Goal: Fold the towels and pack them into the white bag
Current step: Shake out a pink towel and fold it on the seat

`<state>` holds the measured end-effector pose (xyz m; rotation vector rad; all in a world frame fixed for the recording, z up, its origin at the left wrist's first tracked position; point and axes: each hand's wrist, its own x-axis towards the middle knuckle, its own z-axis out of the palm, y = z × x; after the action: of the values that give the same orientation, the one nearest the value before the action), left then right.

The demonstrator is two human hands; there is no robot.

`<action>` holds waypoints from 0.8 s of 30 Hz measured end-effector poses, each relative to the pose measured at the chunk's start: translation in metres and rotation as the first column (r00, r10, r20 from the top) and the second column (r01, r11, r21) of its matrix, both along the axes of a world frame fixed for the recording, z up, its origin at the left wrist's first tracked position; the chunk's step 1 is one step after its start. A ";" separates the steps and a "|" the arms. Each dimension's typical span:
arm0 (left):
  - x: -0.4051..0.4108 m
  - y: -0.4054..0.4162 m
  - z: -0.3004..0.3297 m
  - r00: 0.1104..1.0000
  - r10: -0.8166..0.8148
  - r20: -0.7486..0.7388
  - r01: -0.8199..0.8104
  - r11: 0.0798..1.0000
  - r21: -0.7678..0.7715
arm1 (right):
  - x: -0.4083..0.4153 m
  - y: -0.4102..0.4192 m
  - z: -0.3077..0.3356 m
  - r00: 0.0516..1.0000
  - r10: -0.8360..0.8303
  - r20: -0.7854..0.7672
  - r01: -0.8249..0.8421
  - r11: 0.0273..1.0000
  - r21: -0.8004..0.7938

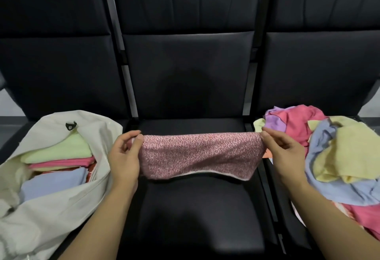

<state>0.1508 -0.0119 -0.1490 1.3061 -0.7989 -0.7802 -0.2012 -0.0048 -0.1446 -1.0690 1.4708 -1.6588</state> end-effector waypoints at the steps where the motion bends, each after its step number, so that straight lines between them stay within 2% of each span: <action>1: 0.001 0.001 0.001 1.000 -0.017 0.024 0.017 1.000 0.011 | 0.003 0.000 -0.003 1.000 0.005 -0.019 -0.005 1.000 0.021; 6: 0.015 0.001 -0.008 0.938 -0.183 0.295 0.138 0.976 0.167 | 0.008 -0.008 -0.020 0.975 0.160 -0.154 -0.137 0.980 0.145; 9: 0.022 0.002 -0.010 0.917 -0.236 0.323 0.168 0.960 0.223 | 0.007 -0.006 -0.028 0.945 0.267 -0.191 -0.213 0.942 0.260; 12: 0.027 0.005 -0.013 0.901 -0.254 0.351 0.167 0.951 0.260 | 0.003 -0.004 -0.030 0.922 0.319 -0.222 -0.247 0.922 0.297; 15: 0.035 0.005 -0.027 0.868 -0.361 0.341 0.232 0.902 0.365 | 0.001 -0.004 -0.037 0.907 0.361 -0.219 -0.261 0.887 0.381; 18: 0.040 0.006 -0.049 0.833 -0.450 0.324 0.241 0.820 0.519 | -0.006 -0.005 -0.062 0.917 0.325 -0.233 -0.173 0.848 0.501; 21: 0.044 0.005 -0.066 0.751 -0.481 0.453 0.105 0.764 0.637 | -0.021 -0.004 -0.074 0.887 0.295 -0.355 -0.018 0.791 0.612; 23: 0.039 0.003 -0.066 0.683 -0.515 0.517 0.076 0.755 0.651 | -0.027 -0.002 -0.074 0.832 0.315 -0.456 0.028 0.798 0.602; 24: 0.033 0.003 -0.064 0.680 -0.525 0.512 0.105 0.761 0.640 | -0.028 -0.003 -0.074 0.809 0.326 -0.488 0.021 0.815 0.579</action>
<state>0.1837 -0.0090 -0.2130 2.0870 -1.5071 -0.8771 -0.2291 -0.0081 -0.2181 -1.3465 2.0097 -0.6893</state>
